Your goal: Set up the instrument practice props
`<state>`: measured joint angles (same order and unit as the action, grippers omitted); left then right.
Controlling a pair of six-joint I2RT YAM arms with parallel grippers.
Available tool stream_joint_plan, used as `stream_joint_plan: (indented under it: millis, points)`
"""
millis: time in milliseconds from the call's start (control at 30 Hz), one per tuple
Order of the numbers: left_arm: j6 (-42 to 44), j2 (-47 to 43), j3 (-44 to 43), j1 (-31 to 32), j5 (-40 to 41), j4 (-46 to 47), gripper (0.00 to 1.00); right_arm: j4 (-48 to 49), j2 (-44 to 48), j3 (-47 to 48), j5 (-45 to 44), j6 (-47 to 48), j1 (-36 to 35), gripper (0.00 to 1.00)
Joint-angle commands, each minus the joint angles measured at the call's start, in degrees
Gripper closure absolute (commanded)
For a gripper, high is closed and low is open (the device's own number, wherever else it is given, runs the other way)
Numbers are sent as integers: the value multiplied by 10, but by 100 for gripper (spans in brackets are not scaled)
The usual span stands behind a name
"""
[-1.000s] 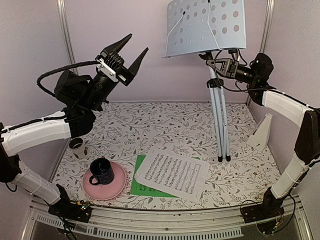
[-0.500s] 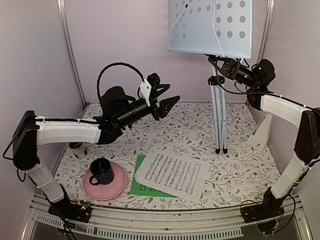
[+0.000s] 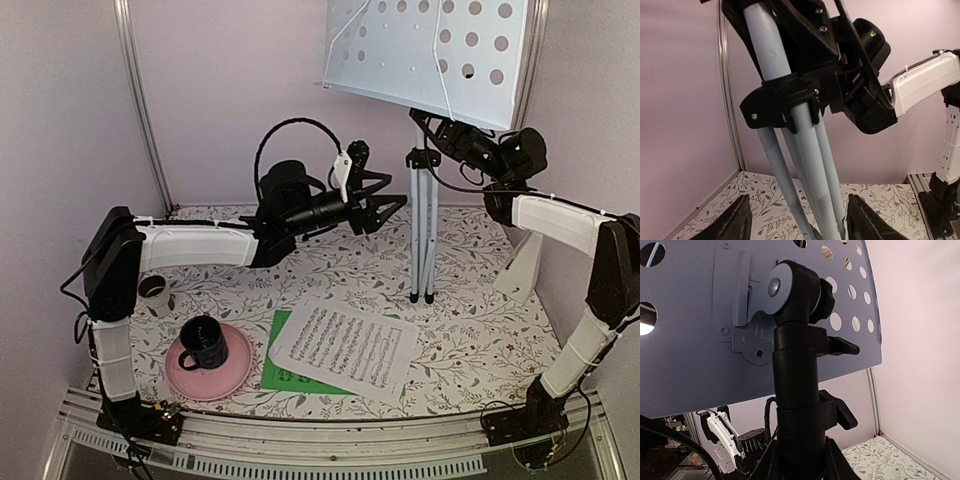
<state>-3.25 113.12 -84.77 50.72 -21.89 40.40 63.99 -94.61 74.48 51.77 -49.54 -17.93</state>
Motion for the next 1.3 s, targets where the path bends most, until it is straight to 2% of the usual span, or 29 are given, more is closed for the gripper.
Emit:
stream_joint_plan:
  millis: [0, 100, 233, 400, 667, 800, 1033, 1133, 1267]
  points:
    - [12, 35, -46, 16, -42, -73, 34, 132, 14, 13, -74, -20, -5, 100]
    - [30, 46, -64, 21, -32, -99, 36, 155, 8, 6, -73, -25, -8, 100]
    - [37, 60, -93, 20, 11, -124, 46, 185, 0, -1, -75, -39, -10, 100]
    - [43, 83, -139, 19, 21, -158, 50, 202, 0, -15, -78, -37, -13, 100]
    - [67, 86, -158, 9, 72, -184, 86, 204, 13, -42, -80, -12, -13, 100]
    - [85, 70, -142, -1, 82, -194, 100, 185, 20, -47, -83, 8, -13, 100]
    - [146, 9, -67, -26, 123, -229, 100, 115, 51, -74, -83, 82, 1, 100]
    - [163, 2, -72, -44, 128, -289, 100, 85, 57, -71, -86, 112, 4, 100]
    - [191, 2, -66, -51, 148, -316, 100, 61, 42, -56, -80, 128, 3, 100]
